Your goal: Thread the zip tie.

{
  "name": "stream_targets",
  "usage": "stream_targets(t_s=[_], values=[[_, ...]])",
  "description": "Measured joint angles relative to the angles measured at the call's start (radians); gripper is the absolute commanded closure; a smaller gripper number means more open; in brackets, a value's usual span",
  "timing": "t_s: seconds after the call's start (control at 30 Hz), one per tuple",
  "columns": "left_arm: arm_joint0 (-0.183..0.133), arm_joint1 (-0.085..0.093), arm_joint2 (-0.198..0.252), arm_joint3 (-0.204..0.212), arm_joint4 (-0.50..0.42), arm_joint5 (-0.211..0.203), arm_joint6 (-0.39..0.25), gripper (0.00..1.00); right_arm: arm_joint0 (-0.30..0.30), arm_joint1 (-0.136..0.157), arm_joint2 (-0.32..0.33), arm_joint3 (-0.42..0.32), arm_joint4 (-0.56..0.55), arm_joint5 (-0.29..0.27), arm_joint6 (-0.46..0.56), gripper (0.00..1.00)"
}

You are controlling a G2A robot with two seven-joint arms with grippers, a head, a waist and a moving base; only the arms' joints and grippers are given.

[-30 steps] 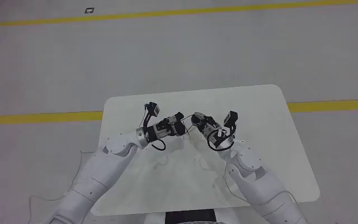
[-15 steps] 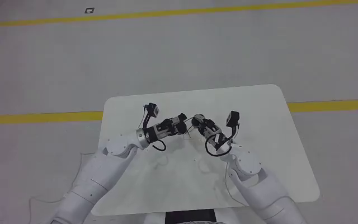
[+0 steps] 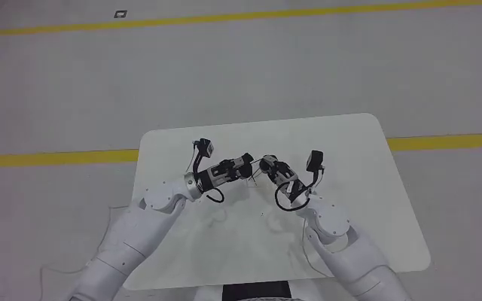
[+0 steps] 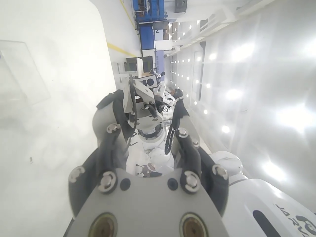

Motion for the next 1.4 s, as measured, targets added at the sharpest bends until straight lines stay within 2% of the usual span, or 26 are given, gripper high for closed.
stream_targets(t_s=[0.43,1.4], values=[[0.009,0.001,-0.009,-0.014,0.006,0.006,0.000,0.61,-0.002,-0.009,-0.004,0.001,-0.006,0.004,0.001,1.00],[0.014,-0.004,-0.014,-0.015,0.015,-0.001,0.009,0.73,-0.017,-0.018,-0.017,-0.015,-0.109,-0.016,0.038,1.00]])
